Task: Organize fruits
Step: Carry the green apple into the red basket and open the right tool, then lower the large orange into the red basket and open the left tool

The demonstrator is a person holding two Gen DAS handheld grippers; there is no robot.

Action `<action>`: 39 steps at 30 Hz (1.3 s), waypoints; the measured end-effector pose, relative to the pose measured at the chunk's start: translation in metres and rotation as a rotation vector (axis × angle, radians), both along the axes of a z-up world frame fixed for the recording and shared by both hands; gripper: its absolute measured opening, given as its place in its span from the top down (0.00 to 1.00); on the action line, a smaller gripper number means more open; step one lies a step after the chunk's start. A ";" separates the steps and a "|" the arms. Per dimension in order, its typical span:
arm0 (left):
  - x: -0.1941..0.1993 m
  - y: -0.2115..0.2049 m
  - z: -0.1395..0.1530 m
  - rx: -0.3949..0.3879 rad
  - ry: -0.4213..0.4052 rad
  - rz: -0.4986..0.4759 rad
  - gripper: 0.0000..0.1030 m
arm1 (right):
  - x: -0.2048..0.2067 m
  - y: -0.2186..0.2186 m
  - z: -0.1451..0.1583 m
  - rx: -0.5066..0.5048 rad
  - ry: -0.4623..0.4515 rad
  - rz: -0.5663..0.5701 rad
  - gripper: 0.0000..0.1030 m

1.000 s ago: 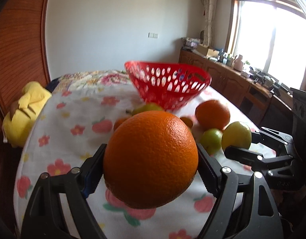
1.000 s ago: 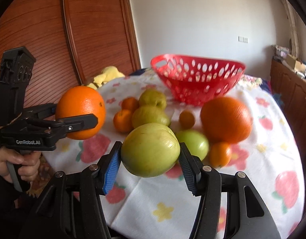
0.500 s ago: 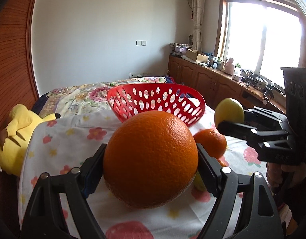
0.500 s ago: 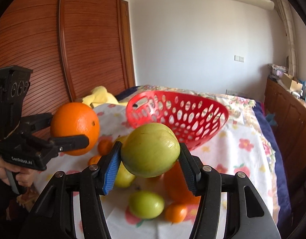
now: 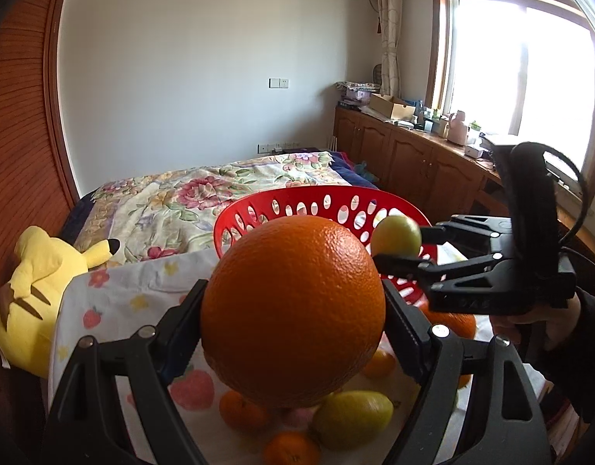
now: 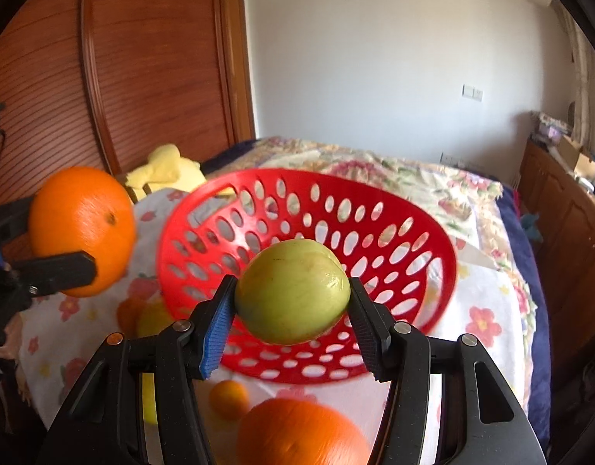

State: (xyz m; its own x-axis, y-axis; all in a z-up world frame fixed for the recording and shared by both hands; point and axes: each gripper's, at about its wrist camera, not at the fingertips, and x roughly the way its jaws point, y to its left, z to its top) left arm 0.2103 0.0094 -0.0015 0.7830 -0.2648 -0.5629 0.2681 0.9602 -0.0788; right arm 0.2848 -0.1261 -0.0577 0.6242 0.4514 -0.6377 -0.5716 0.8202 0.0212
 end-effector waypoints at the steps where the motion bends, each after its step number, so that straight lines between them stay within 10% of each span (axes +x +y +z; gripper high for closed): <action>1: 0.004 -0.001 0.000 0.001 0.003 -0.001 0.19 | 0.004 0.001 -0.002 -0.008 0.009 0.003 0.44; 19: 0.046 -0.004 -0.012 0.023 0.033 -0.005 0.19 | 0.032 0.022 -0.018 -0.104 0.100 0.051 0.44; 39: 0.056 -0.027 -0.011 0.072 0.018 -0.034 0.19 | 0.020 -0.021 0.013 0.005 0.027 -0.033 0.44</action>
